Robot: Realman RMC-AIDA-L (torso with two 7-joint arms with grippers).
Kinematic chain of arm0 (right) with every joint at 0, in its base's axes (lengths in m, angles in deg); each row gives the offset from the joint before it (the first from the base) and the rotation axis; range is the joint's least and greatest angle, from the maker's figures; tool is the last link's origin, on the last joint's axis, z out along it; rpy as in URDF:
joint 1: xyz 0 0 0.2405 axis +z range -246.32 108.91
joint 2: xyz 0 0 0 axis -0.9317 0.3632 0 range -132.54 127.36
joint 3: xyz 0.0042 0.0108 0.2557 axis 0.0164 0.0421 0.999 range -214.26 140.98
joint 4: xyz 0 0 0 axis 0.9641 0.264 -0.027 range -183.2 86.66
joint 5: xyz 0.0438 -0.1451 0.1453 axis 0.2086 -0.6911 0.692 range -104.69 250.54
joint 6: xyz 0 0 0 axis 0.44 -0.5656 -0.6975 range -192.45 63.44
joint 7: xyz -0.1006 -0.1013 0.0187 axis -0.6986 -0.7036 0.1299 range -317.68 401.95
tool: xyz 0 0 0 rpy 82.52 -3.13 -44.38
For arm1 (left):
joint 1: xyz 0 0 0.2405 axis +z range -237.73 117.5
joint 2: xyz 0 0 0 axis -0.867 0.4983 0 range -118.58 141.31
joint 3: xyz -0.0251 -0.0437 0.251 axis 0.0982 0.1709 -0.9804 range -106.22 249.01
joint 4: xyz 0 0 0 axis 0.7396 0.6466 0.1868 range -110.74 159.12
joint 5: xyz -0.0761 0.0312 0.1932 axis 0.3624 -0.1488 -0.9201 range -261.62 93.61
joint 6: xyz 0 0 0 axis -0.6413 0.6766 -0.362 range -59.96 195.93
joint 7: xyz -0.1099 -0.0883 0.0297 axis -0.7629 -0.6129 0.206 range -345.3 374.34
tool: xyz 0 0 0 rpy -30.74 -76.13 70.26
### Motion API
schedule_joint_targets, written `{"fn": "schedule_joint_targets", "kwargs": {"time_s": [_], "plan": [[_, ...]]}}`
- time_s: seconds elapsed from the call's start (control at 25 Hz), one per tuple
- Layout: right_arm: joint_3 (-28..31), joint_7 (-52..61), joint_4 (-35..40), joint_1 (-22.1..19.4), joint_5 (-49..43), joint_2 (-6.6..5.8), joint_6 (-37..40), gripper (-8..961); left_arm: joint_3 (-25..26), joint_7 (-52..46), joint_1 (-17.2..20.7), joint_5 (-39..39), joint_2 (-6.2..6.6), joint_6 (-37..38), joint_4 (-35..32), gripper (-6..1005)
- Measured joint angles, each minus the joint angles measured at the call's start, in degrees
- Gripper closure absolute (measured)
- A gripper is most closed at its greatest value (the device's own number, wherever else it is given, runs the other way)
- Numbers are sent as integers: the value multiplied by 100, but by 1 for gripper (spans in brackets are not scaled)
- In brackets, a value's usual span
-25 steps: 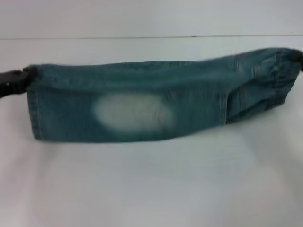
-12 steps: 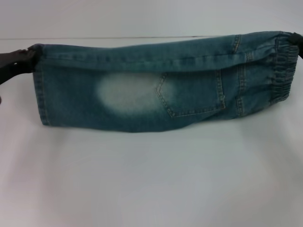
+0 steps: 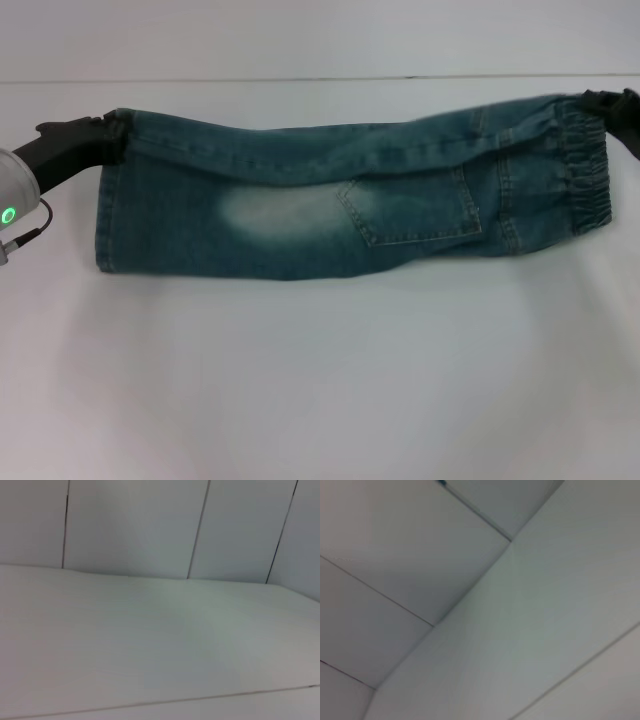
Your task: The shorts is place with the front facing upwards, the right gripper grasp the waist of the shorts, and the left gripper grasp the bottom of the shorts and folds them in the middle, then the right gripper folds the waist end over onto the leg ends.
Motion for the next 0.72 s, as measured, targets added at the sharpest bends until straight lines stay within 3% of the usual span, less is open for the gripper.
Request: {"fn": "schedule_joint_targets", "kwargs": {"time_s": [0.12,0.56,0.72], "plan": [[-168,-259,33,15,0,42,-123,879,2,75,-34,16,-7,-126,52,948],[-154,-455,299,-408,70,-22,-120,417,12,73,85,215,-11,-60,-57,730],[-116,-526,418,-592,170,-35,-4,320,12,65,147,220,-15,171,-77,446]]}}
